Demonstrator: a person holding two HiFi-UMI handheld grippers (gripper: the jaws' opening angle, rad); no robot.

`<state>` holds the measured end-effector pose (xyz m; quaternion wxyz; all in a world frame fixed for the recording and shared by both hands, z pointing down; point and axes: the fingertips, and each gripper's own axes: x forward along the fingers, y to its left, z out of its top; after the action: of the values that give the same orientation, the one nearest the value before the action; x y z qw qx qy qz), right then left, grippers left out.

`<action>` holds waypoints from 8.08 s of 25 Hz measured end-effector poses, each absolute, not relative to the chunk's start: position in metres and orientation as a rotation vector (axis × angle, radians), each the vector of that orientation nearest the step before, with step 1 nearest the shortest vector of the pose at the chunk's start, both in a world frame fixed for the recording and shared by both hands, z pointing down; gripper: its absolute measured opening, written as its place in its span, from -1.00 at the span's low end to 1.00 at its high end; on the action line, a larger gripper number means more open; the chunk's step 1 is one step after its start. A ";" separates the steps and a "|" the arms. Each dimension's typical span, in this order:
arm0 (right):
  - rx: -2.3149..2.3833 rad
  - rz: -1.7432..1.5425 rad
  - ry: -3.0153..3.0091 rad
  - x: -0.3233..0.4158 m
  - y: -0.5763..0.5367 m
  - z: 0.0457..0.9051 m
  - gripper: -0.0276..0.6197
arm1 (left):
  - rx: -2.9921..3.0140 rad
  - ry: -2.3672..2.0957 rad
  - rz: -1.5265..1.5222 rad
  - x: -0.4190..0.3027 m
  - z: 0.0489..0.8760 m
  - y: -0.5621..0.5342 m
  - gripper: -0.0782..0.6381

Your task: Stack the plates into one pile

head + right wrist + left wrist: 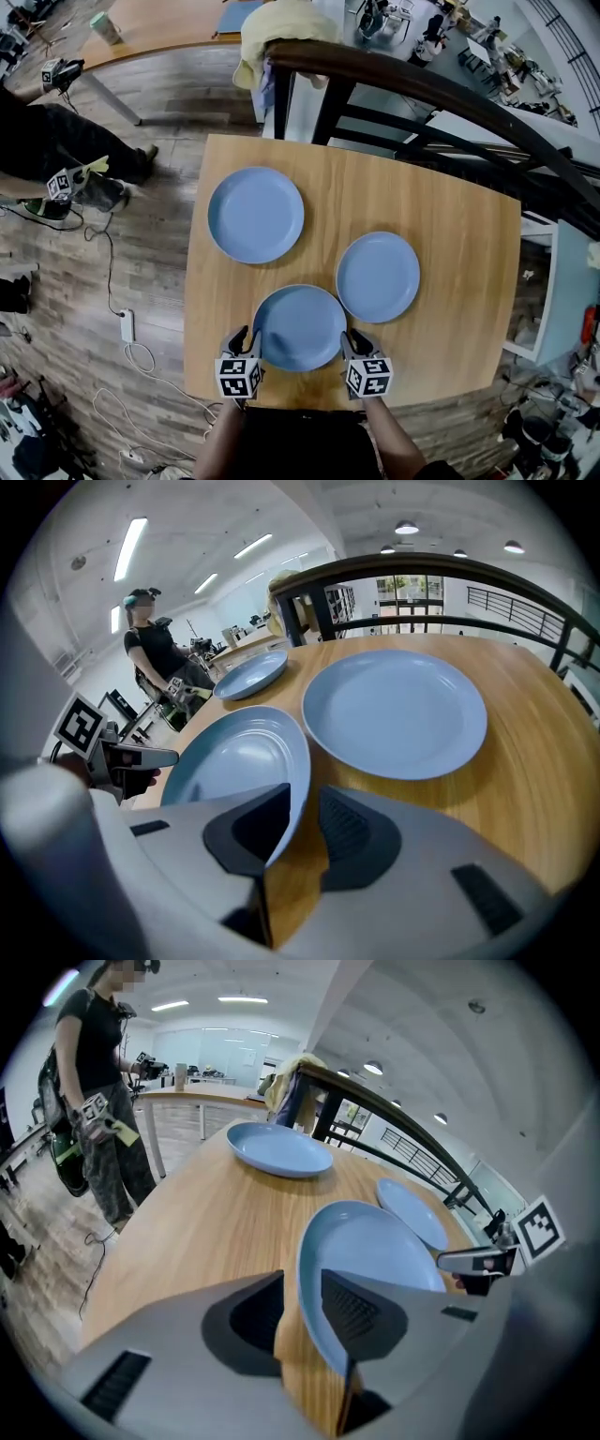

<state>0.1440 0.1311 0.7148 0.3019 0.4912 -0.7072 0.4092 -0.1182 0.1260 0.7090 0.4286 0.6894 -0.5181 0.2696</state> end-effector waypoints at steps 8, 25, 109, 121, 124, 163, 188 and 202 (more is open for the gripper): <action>1.259 1.123 -1.854 0.142 0.137 0.731 -0.57 | 1.691 -1.256 0.675 -0.111 0.728 0.132 -0.40; 1.262 1.122 -1.837 0.135 0.140 0.741 -0.69 | 1.684 -1.255 0.714 -0.108 0.742 0.136 -0.61; 1.393 0.854 -2.097 0.033 -0.050 0.627 -0.75 | 1.836 -1.515 0.434 -0.210 0.625 -0.024 -0.65; 1.392 0.847 -2.097 0.019 -0.105 0.643 -0.75 | 1.799 -1.543 0.390 -0.223 0.643 -0.071 -0.66; 1.403 0.861 -2.089 0.019 -0.111 0.649 -0.76 | 1.791 -1.549 0.390 -0.224 0.649 -0.077 -0.66; 1.338 0.875 -2.041 0.014 -0.169 0.702 -0.76 | 1.707 -1.483 0.520 -0.226 0.703 -0.127 -0.65; 1.307 0.759 -2.030 0.016 -0.168 0.714 -0.74 | 1.714 -1.529 0.692 -0.222 0.709 -0.131 -0.57; 1.317 0.761 -2.041 0.016 -0.167 0.713 -0.64 | 1.710 -1.553 0.714 -0.224 0.709 -0.133 -0.46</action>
<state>0.0159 -0.1666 0.7127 0.2935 0.4945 -0.7665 0.2859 -0.2240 -0.1326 0.7086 0.3539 0.6615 -0.6008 0.2760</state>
